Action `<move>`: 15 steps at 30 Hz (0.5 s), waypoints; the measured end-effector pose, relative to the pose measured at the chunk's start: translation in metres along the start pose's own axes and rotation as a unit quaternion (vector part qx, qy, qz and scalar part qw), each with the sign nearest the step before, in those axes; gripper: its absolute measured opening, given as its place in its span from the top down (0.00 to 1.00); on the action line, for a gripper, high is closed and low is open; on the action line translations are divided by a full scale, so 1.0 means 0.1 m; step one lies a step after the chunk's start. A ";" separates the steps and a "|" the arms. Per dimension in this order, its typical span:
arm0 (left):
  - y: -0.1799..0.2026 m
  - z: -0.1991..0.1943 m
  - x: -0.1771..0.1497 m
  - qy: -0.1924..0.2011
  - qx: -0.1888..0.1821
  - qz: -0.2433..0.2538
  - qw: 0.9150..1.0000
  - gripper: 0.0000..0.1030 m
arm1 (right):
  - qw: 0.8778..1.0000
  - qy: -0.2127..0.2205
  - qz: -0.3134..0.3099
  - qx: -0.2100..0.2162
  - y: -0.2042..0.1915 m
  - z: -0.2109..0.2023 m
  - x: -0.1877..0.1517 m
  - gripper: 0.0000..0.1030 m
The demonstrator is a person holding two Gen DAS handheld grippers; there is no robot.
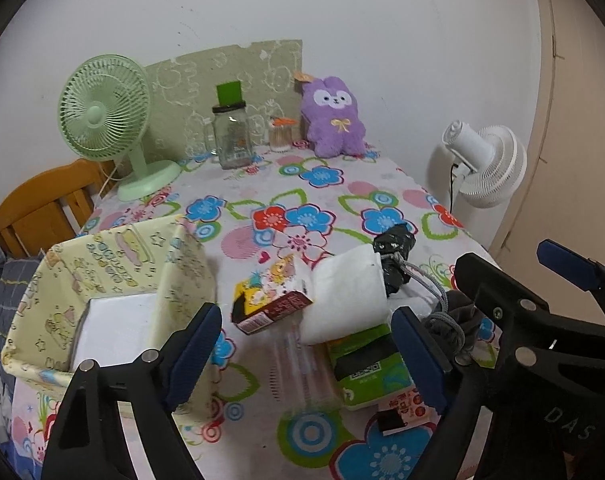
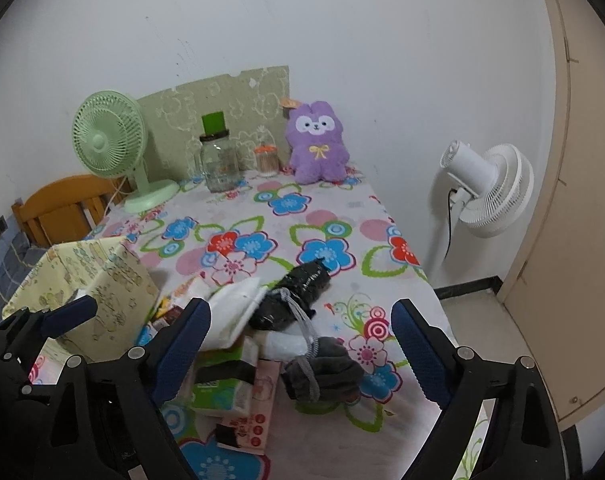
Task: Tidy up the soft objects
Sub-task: 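Grasp the gray knit glove with the right tool while the left tool grasps the white cloth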
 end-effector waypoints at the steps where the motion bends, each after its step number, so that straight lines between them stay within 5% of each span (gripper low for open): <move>1: 0.02 0.03 0.00 -0.003 -0.001 0.001 1.000 0.15 | 1.000 -0.003 0.002 0.000 0.02 0.03 -0.02 0.09; 15: 0.14 0.43 -0.11 -0.031 0.004 0.014 0.999 0.24 | 0.998 -0.056 0.012 -0.001 0.14 0.41 -0.25 0.11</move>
Point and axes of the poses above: each gripper's, at about its wrist camera, not at the fingertips, and z roughly the way its jaws point, y to its right, x to its top, the point moved 8 cm from there along z, roughly the way its jaws point, and after that the axes turned 11 degrees about -x, right-handed, at the moved point
